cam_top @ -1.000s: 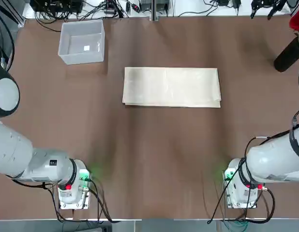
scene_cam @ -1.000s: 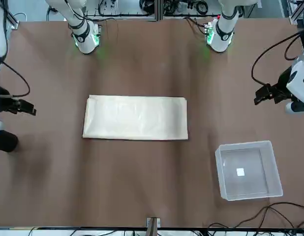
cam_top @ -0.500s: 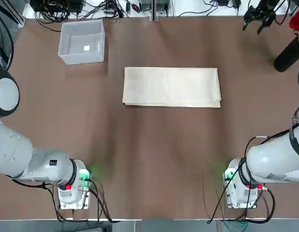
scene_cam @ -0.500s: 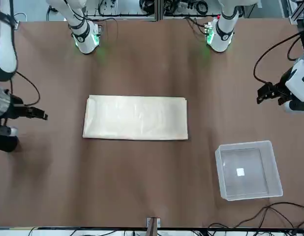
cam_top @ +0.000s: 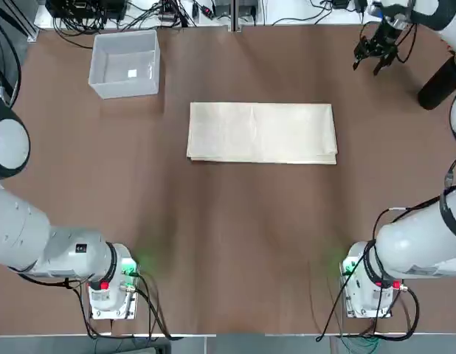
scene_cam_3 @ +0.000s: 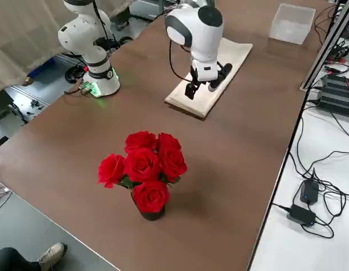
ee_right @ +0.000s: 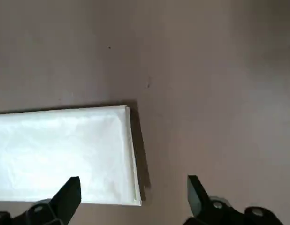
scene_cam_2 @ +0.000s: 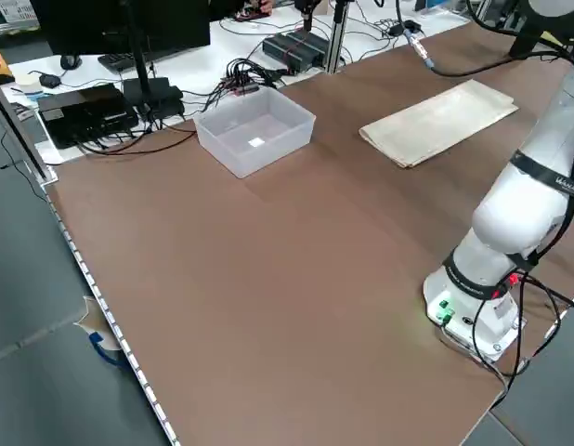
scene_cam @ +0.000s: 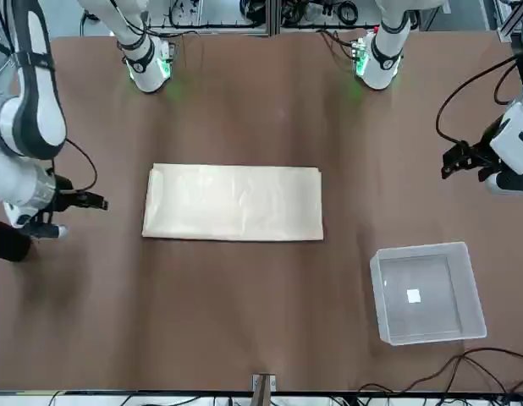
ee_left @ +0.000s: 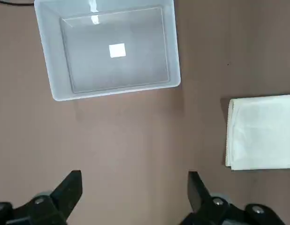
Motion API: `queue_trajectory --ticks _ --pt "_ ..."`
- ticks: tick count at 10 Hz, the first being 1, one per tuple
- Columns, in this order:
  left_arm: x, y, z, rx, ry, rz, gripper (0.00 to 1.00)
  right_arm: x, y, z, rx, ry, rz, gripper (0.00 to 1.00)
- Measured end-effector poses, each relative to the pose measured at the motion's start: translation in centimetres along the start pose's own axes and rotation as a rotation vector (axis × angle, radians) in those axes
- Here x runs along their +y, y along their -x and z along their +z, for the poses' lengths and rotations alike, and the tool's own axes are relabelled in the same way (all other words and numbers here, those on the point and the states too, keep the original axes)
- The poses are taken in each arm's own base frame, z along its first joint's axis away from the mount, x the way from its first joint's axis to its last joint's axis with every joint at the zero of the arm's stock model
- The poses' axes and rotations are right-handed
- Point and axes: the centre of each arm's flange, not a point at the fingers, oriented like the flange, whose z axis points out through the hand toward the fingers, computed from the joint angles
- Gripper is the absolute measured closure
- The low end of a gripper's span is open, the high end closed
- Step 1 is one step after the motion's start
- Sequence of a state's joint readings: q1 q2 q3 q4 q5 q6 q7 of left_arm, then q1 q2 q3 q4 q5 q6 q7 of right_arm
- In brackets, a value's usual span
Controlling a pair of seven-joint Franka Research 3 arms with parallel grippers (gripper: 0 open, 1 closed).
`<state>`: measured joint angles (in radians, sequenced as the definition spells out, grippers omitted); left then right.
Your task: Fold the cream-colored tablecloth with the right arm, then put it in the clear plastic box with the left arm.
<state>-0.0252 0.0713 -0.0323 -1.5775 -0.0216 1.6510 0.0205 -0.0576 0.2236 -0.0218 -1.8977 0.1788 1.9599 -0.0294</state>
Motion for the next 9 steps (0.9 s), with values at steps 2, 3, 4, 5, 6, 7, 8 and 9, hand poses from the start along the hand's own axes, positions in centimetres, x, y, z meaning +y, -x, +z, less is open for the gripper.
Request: queue_trajectory --ticks 2,3,4,5,6,7,8,9 --pt "0.1 0.0 0.1 -0.002 0.0 0.001 0.01 -0.1 0.3 2.9 -0.012 -0.02 0.015 0.0" --pt "0.1 -0.1 0.2 -0.003 0.0 0.002 0.01 -0.2 0.3 4.2 -0.01 -0.032 0.023 0.0" --pt "0.1 -0.1 0.2 -0.004 0.0 0.002 0.01 -0.2 0.5 5.7 -0.003 -0.033 0.03 0.0" --pt "0.1 -0.1 0.2 -0.003 0.0 0.002 0.01 -0.1 0.7 7.0 -0.004 -0.029 0.033 0.0" --pt "0.1 -0.1 0.2 -0.002 0.0 0.002 0.01 -0.1 0.9 8.0 -0.004 -0.025 0.034 0.0" --pt "0.1 -0.1 0.2 -0.001 0.0 0.002 0.01 0.0 1.1 8.9 0.01 -0.021 0.036 0.0" --pt "0.1 -0.2 0.2 0.0 0.0 0.002 0.01 0.0 1.4 9.9 0.031 -0.018 0.038 0.0" --pt "0.1 -0.2 0.2 0.001 0.0 0.002 0.01 -0.4 1.8 11.1 0.048 -0.036 0.054 0.0"
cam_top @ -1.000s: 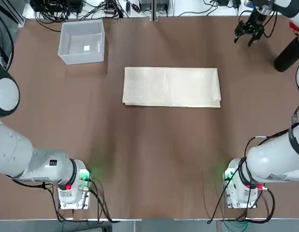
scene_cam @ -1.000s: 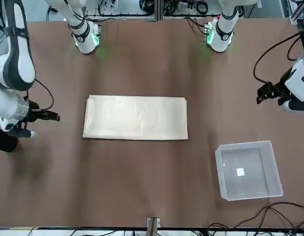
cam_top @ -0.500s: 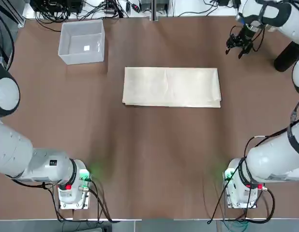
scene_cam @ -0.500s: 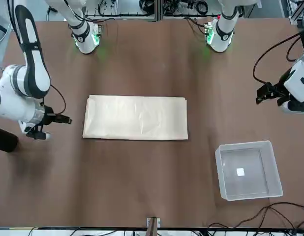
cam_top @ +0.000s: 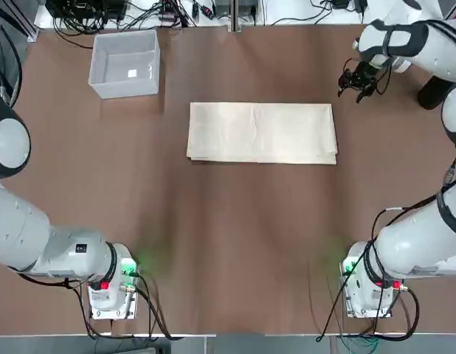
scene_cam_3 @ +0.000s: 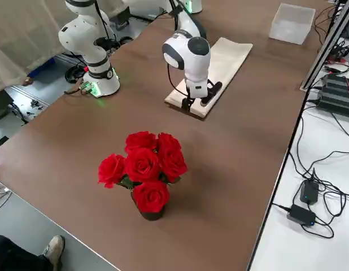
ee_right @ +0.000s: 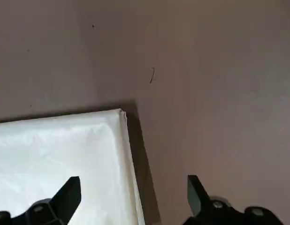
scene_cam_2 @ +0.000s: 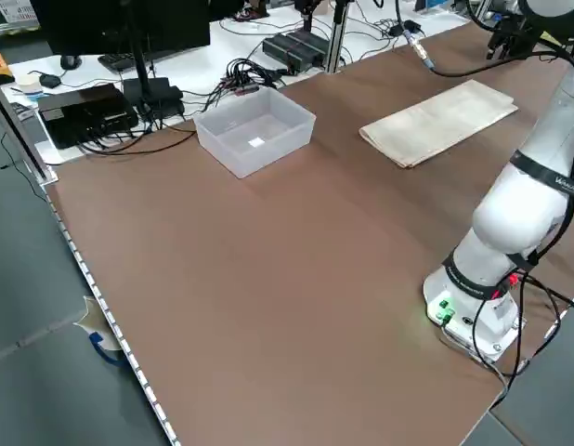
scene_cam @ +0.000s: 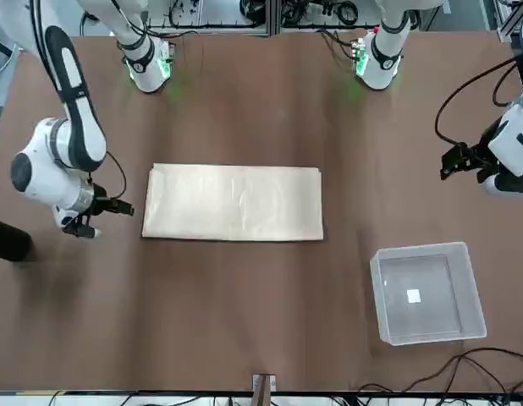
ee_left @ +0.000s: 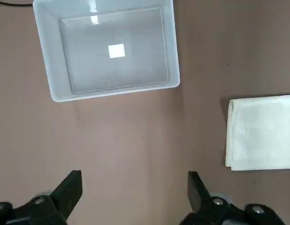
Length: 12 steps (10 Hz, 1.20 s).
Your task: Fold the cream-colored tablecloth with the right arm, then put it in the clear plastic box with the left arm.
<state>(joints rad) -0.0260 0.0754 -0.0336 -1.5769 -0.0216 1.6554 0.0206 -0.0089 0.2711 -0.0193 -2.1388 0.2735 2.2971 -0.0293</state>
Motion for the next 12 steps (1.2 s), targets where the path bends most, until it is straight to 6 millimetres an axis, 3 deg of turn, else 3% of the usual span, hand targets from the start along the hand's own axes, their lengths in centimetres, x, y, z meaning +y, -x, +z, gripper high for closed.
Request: queue_trajectory --ticks 2,7,12 --pt "0.0 0.0 0.0 0.001 0.0 0.0 0.01 -1.3 0.8 2.1 0.006 -0.022 0.01 0.0" --pt "0.0 0.0 0.0 0.0 0.0 0.0 0.01 -1.5 1.0 6.2 -0.011 -0.002 -0.014 0.0" --pt "0.0 -0.2 0.3 -0.003 0.0 0.001 0.01 -1.5 2.2 8.2 -0.021 0.013 -0.035 0.0"
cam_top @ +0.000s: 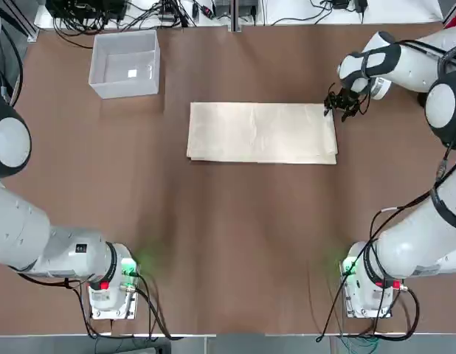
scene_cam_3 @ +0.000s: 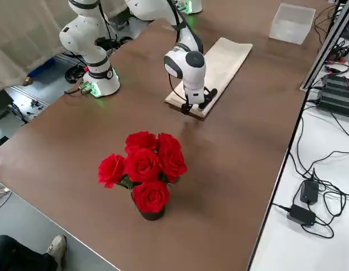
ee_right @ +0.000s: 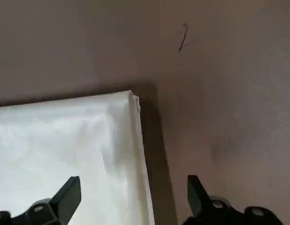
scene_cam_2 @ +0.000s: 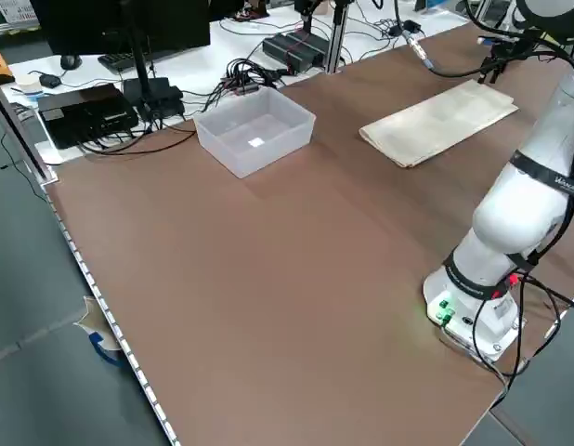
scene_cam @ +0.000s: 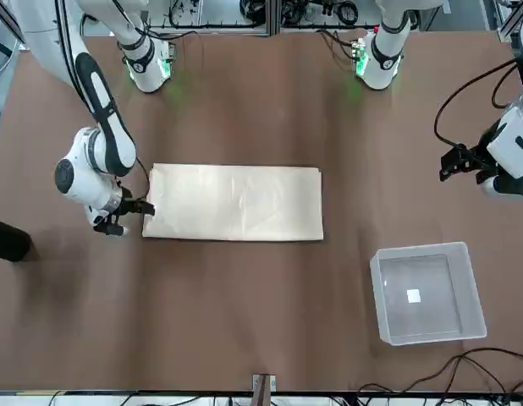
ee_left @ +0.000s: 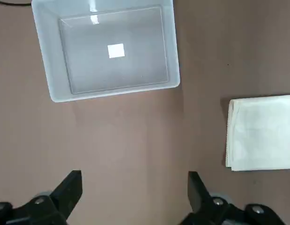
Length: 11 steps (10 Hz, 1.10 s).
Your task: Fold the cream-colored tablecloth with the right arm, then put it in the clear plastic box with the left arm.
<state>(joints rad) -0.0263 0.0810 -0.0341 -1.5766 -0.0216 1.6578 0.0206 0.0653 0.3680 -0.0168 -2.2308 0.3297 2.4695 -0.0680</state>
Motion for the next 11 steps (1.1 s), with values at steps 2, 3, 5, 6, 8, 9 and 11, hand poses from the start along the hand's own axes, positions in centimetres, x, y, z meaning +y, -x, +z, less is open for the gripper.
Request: queue_trajectory --ticks 2,3,5,6,8,9,11 --pt "0.0 0.0 0.0 0.0 0.0 -0.001 0.01 -0.2 0.9 1.0 -0.023 0.006 -0.006 0.0" --pt "0.0 0.0 0.0 0.0 0.0 0.0 0.01 -0.3 1.4 1.4 -0.033 0.009 -0.009 0.0" --pt "0.0 0.0 0.0 0.0 0.0 0.0 0.01 -1.0 1.8 1.9 -0.025 0.015 -0.024 0.0" --pt "0.0 0.0 0.0 0.0 0.0 0.0 0.01 -1.4 1.9 2.0 -0.023 0.016 -0.03 0.0" --pt "0.0 0.0 0.0 0.001 0.0 0.0 0.01 -2.0 2.1 2.2 -0.025 0.016 -0.04 0.0" --pt "0.0 0.0 -0.1 0.003 0.0 0.0 0.01 -2.2 2.1 2.2 -0.025 0.017 -0.043 0.0" --pt "0.0 0.0 -0.1 0.005 0.0 0.0 0.01 -2.3 2.2 2.3 -0.025 0.017 -0.045 0.0"
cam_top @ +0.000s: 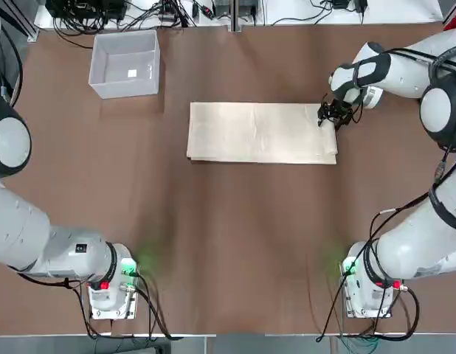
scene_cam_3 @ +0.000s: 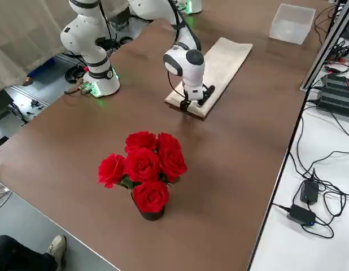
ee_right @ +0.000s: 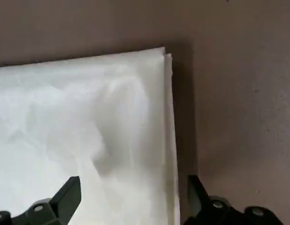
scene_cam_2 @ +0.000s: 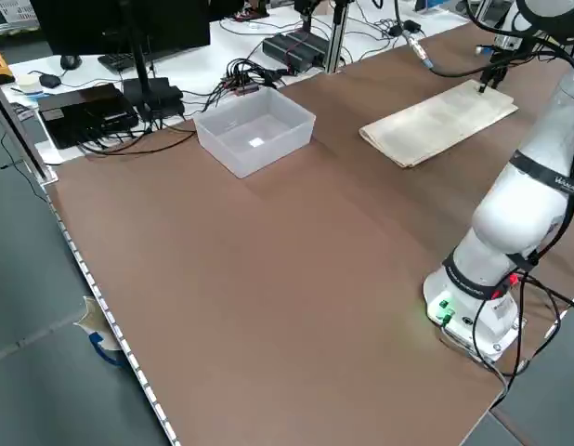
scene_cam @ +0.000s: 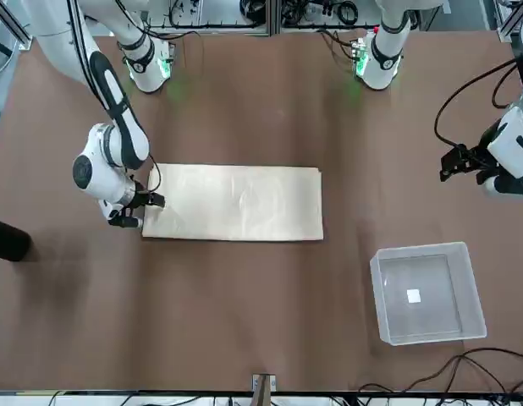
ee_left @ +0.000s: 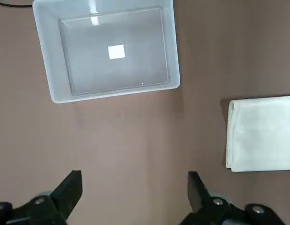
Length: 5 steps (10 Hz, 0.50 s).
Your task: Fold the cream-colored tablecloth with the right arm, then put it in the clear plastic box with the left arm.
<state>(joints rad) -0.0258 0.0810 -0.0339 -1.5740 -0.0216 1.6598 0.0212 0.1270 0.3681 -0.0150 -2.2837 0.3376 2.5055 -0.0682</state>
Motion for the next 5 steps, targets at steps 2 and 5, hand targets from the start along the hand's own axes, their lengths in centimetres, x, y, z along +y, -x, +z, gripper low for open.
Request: queue_trajectory --ticks 2,5 --pt "0.0 0.0 -0.01 0.0 0.0 0.0 0.01 -0.11 0.09 0.09 -0.002 0.001 -0.002 0.0" --pt "0.0 0.0 -0.01 0.0 0.0 0.0 0.01 -0.38 0.27 0.6 0.001 0.004 -0.006 0.0"
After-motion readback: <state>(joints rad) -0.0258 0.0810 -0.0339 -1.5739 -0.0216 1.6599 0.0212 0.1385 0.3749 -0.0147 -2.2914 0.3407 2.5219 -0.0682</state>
